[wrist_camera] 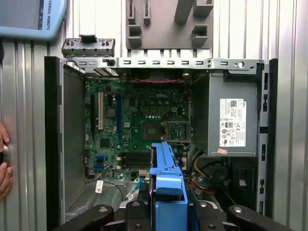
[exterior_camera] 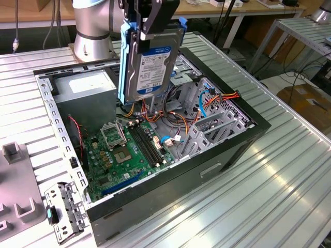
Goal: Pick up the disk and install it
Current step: 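Insert the disk into the insertion slot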
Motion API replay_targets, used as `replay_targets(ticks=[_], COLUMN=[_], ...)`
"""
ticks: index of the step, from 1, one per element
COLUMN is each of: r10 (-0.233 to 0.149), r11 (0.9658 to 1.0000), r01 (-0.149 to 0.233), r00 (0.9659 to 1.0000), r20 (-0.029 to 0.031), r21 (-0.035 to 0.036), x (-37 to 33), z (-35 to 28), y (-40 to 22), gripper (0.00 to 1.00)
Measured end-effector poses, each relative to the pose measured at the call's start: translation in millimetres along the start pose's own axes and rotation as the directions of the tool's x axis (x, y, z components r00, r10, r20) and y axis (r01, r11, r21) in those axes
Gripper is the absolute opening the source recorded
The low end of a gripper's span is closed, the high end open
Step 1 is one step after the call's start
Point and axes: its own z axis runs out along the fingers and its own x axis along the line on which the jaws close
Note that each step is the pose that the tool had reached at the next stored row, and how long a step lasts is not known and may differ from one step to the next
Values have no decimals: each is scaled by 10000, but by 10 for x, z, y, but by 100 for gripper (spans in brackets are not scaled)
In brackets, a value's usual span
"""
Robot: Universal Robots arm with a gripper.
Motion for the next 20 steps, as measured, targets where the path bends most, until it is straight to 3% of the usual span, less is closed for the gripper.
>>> replay_targets(ticks=[11,20], r10=[0,0], r11=[10000,10000], r01=[0,0], r00=[10000,10000], r20=[-11,-11], r21=[0,0], x=[326,340], z=[9,9], y=[-1,-1], gripper=[37,37])
